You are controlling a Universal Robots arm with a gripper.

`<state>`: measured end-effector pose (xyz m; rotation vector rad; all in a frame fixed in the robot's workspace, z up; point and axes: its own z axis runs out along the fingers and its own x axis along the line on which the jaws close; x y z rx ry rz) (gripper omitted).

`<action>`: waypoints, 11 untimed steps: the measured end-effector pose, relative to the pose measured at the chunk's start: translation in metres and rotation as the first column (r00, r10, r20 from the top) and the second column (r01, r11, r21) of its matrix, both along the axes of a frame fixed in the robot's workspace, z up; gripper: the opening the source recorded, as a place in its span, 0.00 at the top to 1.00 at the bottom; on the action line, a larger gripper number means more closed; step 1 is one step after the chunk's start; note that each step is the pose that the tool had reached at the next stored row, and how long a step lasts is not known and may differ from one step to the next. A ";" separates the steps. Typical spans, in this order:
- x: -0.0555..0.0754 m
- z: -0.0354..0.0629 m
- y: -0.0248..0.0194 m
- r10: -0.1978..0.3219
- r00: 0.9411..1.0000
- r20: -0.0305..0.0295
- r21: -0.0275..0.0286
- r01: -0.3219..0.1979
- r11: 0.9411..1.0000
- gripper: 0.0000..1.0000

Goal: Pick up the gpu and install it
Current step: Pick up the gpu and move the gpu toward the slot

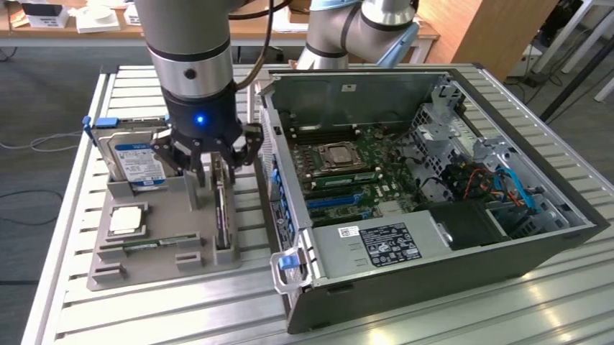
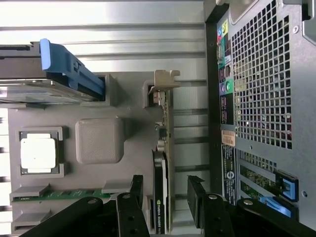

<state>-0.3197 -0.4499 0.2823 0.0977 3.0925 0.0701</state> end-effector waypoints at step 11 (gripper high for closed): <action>0.000 -0.0165 0.0000 0.000 1.000 0.000 0.000 0.000 1.000 0.51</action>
